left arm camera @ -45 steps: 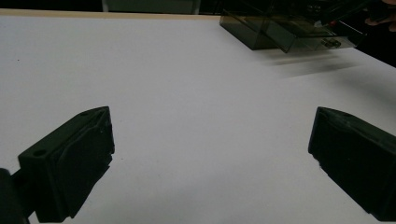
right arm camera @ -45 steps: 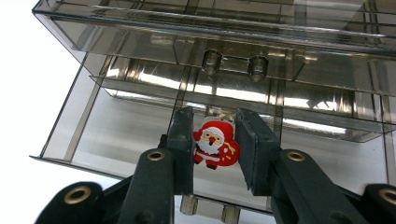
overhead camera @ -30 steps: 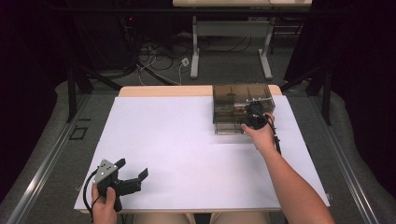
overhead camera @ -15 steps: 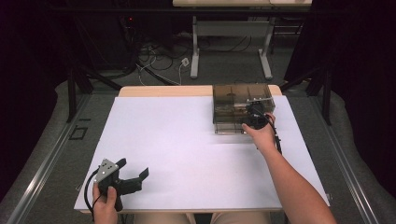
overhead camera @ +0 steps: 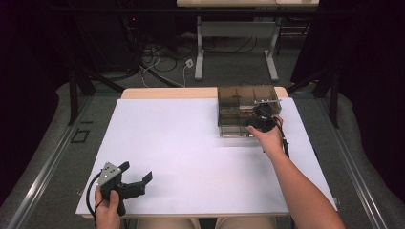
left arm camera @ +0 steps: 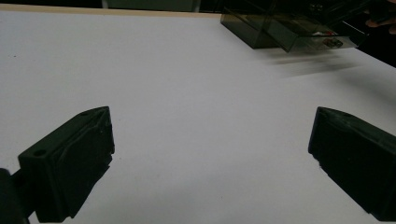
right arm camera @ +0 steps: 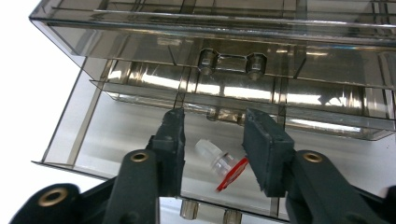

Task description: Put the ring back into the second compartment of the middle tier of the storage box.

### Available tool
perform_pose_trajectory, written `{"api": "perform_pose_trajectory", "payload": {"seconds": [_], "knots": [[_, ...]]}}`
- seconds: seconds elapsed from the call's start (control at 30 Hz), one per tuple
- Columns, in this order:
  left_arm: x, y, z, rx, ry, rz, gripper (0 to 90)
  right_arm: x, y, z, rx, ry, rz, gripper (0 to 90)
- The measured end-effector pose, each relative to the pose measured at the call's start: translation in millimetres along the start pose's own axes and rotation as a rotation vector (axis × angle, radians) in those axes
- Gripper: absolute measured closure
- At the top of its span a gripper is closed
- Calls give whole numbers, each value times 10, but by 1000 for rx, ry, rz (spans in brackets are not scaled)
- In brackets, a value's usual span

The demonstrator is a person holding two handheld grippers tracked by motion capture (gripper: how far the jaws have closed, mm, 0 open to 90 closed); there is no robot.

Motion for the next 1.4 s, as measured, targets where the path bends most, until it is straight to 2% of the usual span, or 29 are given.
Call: {"api": "perform_pose_trajectory", "payload": {"seconds": [0.43, 0.77, 0.83, 1.07, 1.17, 1.4], "knots": [[8, -3, -5, -1, -1, 4, 5, 147, 1, 21, -10, 60, -60, 404], [9, -6, -10, 0, 2, 5, 4, 297, -39, 40, 47, 91, -73, 340], [9, -6, -11, 0, 3, 5, 5, 335, -45, 36, 58, 97, -93, 330], [4, -6, -15, -3, 2, 7, 4, 507, -80, 67, 55, 154, -126, 316], [3, -6, -14, -2, 2, 7, 4, 606, -114, 109, 56, 198, -132, 301], [5, -7, -14, -4, 2, 7, 5, 848, -222, 261, 119, 257, -165, 216]]}}
Point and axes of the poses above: each handheld gripper's, and its own axes: x roughly backward along the jaws, y roughly out of its top, z roughly to its left, the point moved 1 cm from there along -x, roughly forward along the jaws, and after that the axes turned 1 degree about -y, right-handed, at the moved point
